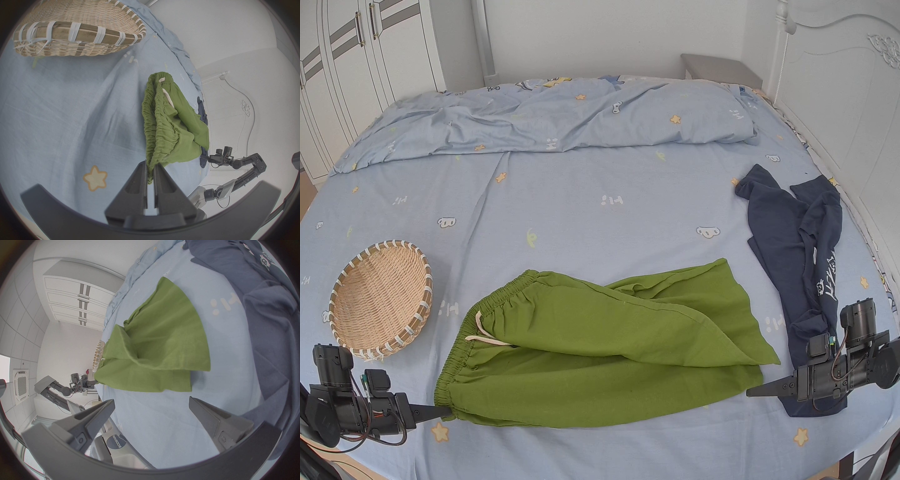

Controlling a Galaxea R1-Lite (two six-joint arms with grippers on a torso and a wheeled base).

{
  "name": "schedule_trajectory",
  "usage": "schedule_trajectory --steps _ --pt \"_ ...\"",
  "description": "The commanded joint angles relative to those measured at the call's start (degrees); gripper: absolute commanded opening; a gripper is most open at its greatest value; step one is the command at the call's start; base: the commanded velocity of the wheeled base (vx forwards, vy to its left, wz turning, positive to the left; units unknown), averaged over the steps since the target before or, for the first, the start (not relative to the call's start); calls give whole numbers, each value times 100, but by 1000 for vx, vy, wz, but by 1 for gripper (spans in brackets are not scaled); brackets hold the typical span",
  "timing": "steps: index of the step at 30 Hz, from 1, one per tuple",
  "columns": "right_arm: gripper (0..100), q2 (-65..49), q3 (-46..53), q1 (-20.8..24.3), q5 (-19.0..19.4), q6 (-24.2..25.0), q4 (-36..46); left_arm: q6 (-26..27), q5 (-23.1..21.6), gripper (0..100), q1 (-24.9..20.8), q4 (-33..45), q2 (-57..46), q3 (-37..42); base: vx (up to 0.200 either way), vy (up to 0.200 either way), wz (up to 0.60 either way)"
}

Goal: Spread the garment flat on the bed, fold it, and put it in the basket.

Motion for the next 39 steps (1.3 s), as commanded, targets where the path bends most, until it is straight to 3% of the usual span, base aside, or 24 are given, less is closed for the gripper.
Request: schedule_trajectory --steps 1,8,28,29,39 --pt "100 501 -46 -28 9 -14 -204 -4 -11 0 -3 0 7 22 0 0 0" --pt "100 843 -99 -2 18 30 -766 -4 -11 0 -12 9 16 13 0 0 0" --pt "100 1169 -486 68 0 57 -792 -4 -11 0 -12 9 33 13 0 0 0" --pt "0 1169 -477 60 0 57 -784 -4 -11 0 -12 9 33 13 0 0 0" --pt "0 1133 -424 -2 0 92 -775 -22 -11 0 85 26 33 -57 0 0 0"
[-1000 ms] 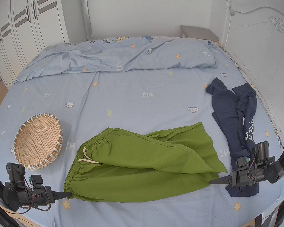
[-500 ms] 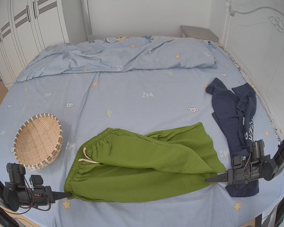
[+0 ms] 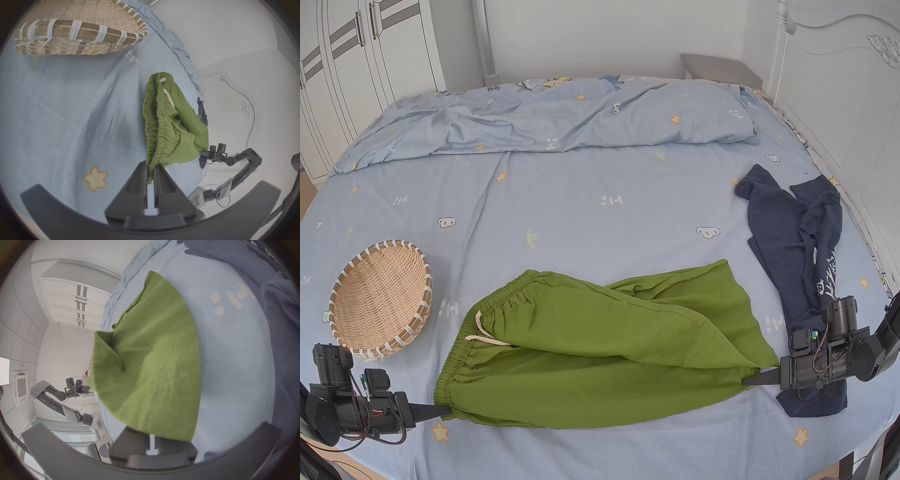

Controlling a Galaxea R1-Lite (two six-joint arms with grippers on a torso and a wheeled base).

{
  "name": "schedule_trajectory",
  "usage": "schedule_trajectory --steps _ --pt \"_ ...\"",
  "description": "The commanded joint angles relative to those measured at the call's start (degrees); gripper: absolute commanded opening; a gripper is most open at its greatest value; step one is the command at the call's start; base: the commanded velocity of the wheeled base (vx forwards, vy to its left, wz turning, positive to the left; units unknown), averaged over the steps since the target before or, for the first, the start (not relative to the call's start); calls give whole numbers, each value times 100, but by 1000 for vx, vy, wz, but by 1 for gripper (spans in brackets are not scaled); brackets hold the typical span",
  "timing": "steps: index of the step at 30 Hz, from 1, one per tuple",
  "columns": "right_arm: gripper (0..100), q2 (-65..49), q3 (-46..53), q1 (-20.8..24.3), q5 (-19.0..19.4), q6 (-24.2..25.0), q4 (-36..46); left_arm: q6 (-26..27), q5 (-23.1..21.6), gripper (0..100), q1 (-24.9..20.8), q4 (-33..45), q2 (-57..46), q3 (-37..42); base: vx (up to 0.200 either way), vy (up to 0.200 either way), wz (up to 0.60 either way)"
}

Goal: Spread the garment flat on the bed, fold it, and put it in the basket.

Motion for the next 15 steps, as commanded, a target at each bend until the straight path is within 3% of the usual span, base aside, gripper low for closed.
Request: schedule_trajectory --steps 1,7,11,15 --pt "0 -35 34 -10 11 2 2 -11 6 0 45 2 8 -31 0 0 0" --pt "0 -351 140 25 -15 10 133 -37 6 0 247 2 -36 -111 0 0 0" --pt "0 -1406 43 174 -24 81 1487 -37 15 0 520 380 -89 -321 0 0 0" --pt "0 -1661 -80 280 -68 28 2225 7 15 0 520 855 -221 -480 0 0 0"
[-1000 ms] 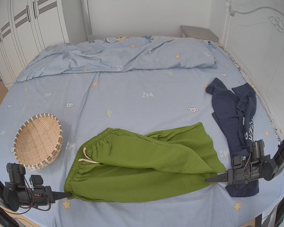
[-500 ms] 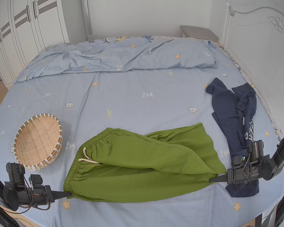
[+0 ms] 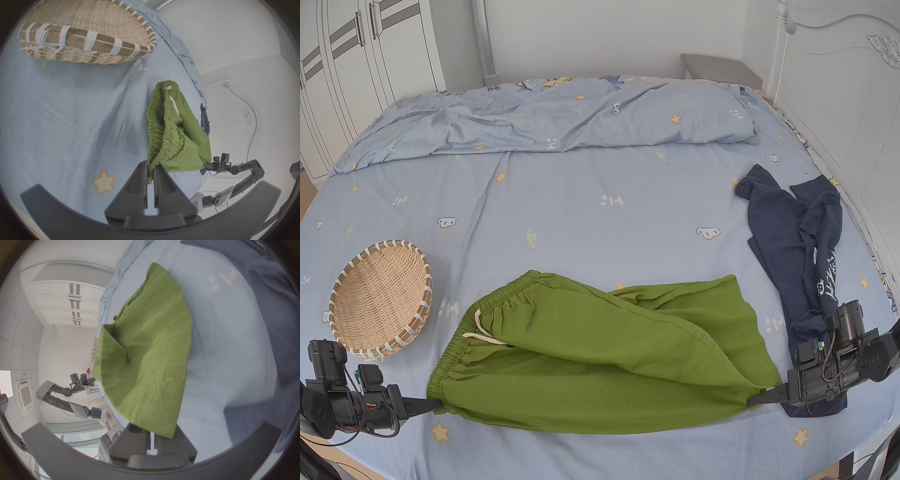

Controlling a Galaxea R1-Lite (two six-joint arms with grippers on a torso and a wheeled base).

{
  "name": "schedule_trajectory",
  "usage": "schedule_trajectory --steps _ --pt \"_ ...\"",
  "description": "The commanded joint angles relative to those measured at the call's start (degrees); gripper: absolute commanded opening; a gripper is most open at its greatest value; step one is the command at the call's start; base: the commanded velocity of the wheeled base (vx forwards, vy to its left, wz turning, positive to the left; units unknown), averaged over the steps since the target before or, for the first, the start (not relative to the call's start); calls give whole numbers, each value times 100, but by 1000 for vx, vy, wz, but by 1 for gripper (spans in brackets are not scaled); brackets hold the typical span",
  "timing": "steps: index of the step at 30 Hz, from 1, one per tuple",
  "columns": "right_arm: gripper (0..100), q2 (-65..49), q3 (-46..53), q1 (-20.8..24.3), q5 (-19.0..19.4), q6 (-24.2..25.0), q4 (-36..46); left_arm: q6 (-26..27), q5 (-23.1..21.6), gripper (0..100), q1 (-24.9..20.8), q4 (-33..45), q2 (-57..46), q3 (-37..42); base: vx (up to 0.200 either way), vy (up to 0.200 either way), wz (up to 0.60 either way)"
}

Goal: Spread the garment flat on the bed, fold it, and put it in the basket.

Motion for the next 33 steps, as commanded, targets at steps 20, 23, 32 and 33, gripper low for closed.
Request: schedule_trajectory --steps 20,23,32,33 --pt "0 -619 1004 711 -477 -229 393 2427 97 0 693 4548 -274 -1656 0 0 0" --pt "0 -390 1109 719 -486 -238 68 2444 255 0 631 4539 -142 -1595 0 0 0" --pt "0 -285 1197 719 -495 -247 -135 2462 677 0 341 4539 -1 -1437 0 0 0" --pt "0 -258 1197 719 -495 -247 -135 2471 686 0 333 4539 8 -1428 0 0 0"
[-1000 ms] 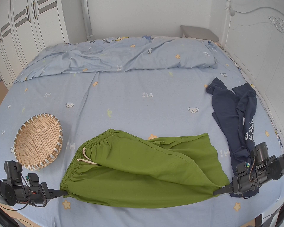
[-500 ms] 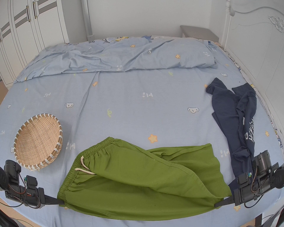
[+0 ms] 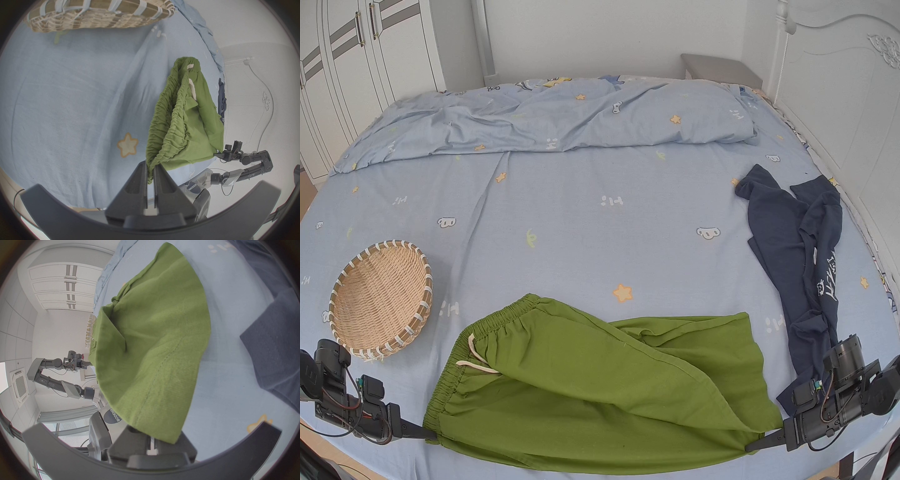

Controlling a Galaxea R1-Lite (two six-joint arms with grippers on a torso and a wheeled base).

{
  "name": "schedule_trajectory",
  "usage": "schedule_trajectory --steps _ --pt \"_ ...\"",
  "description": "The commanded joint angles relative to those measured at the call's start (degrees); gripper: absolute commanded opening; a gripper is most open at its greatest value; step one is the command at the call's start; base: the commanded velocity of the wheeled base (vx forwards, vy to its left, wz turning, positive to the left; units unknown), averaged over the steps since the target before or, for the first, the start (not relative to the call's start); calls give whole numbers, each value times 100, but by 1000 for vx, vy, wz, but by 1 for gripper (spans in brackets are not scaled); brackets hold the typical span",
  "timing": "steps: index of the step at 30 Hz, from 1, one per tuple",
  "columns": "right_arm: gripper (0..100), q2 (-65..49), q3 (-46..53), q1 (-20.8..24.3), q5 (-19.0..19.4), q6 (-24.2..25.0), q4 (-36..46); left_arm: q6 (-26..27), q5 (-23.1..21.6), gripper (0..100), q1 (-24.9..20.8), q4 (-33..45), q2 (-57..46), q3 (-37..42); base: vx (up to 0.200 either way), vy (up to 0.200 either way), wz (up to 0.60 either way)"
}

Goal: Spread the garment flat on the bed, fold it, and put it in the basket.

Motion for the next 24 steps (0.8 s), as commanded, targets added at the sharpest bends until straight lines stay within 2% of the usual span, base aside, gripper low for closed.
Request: schedule_trajectory --steps 1,4,5,14,19,21,24 --pt "0 142 19 9 14 -3 3 1 7 0 -98 10 82 50 0 0 0" --pt "0 150 19 17 14 -12 3 1 24 0 -98 10 82 58 0 0 0" --pt "100 150 11 17 14 -12 3 1 24 100 -107 10 91 58 0 0 0" --pt "100 71 37 0 23 -3 3 -8 24 100 -71 36 82 -30 0 0 0" --pt "100 -359 99 -62 5 -3 30 -25 -2 100 -19 142 -463 -82 0 0 0" --pt "100 -957 107 -97 -39 32 197 -43 -11 100 -45 564 -964 -223 0 0 0" --pt "100 -1581 2 -97 -347 32 636 -60 -11 100 -63 1302 -1509 -654 0 0 0"
